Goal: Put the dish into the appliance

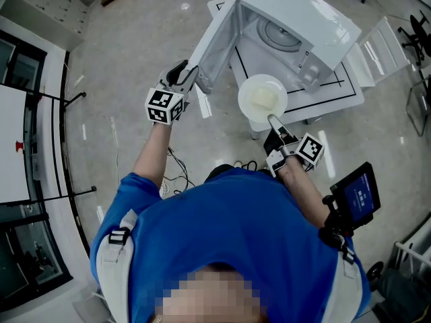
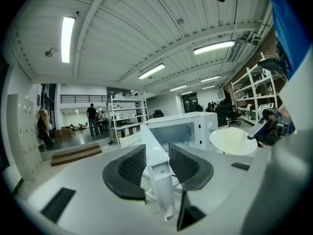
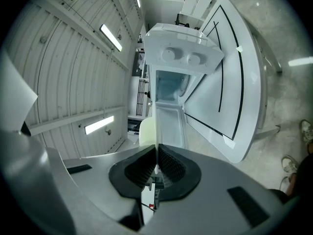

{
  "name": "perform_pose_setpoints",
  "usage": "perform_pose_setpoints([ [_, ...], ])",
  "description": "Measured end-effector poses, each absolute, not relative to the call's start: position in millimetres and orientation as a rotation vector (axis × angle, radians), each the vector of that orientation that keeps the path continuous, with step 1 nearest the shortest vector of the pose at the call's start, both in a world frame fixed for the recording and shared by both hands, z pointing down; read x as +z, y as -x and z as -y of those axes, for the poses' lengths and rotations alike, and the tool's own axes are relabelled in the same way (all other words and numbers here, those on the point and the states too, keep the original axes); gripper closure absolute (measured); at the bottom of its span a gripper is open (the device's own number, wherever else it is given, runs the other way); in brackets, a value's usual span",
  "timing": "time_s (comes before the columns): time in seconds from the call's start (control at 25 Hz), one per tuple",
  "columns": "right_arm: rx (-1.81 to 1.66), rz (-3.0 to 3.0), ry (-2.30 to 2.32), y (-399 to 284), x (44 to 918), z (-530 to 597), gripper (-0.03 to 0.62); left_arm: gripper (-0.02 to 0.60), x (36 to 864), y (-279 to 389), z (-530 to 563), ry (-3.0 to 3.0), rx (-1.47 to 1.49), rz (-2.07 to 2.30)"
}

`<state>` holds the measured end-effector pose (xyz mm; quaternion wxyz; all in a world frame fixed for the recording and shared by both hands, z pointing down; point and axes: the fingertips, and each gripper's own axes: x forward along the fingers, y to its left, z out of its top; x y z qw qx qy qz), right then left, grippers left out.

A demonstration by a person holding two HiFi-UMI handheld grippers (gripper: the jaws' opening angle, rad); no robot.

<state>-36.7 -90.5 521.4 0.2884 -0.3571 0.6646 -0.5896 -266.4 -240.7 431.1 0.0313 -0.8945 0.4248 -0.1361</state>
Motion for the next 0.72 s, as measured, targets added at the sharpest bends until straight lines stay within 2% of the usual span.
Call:
perform_pose_setpoints([
  [0.72,-1.568,-1.773,0.94,39.2,517.3,93.2,0.58,0.439,434.6,315.9,263.8,2.788,-0.272,-1.598],
])
